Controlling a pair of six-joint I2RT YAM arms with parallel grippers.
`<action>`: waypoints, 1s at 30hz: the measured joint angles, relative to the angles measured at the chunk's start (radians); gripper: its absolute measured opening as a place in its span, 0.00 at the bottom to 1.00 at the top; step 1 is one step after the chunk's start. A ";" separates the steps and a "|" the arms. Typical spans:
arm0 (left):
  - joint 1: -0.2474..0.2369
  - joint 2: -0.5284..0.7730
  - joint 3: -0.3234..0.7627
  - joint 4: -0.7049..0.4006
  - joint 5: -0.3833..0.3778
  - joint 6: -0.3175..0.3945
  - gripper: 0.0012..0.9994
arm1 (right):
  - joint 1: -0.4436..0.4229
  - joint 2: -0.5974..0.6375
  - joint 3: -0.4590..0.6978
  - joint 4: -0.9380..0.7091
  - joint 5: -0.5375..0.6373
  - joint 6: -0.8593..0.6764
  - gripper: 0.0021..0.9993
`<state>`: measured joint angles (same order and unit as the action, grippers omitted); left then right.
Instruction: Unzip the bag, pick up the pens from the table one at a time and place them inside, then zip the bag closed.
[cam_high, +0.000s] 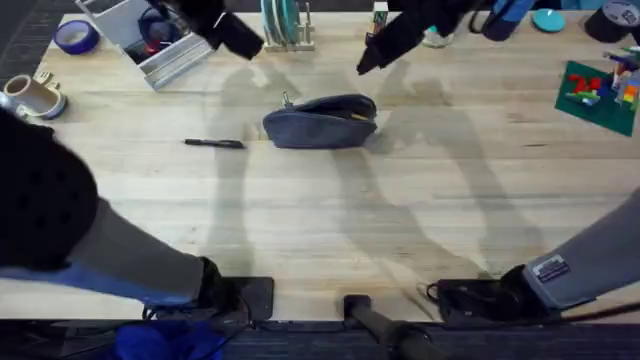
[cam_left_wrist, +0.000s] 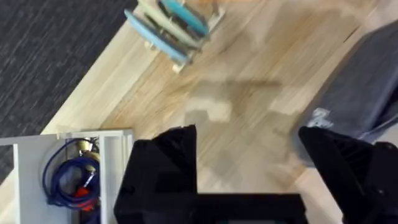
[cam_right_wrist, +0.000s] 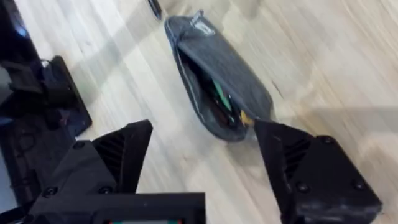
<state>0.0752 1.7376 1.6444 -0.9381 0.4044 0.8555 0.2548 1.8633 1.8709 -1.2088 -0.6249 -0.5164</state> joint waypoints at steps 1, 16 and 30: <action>-0.013 -0.017 0.000 -0.006 -0.004 -0.029 1.00 | -0.003 -0.012 0.000 -0.016 0.016 0.000 1.00; -0.034 -0.344 0.000 -0.341 -0.041 -0.350 1.00 | -0.004 -0.150 0.000 -0.155 0.106 -0.016 1.00; -0.034 -0.671 -0.236 -0.350 -0.073 -0.513 1.00 | -0.004 -0.198 0.000 -0.230 0.109 -0.016 1.00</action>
<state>0.0414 1.0664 1.4087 -1.2877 0.3309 0.3425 0.2512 1.6653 1.8713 -1.4387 -0.5159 -0.5323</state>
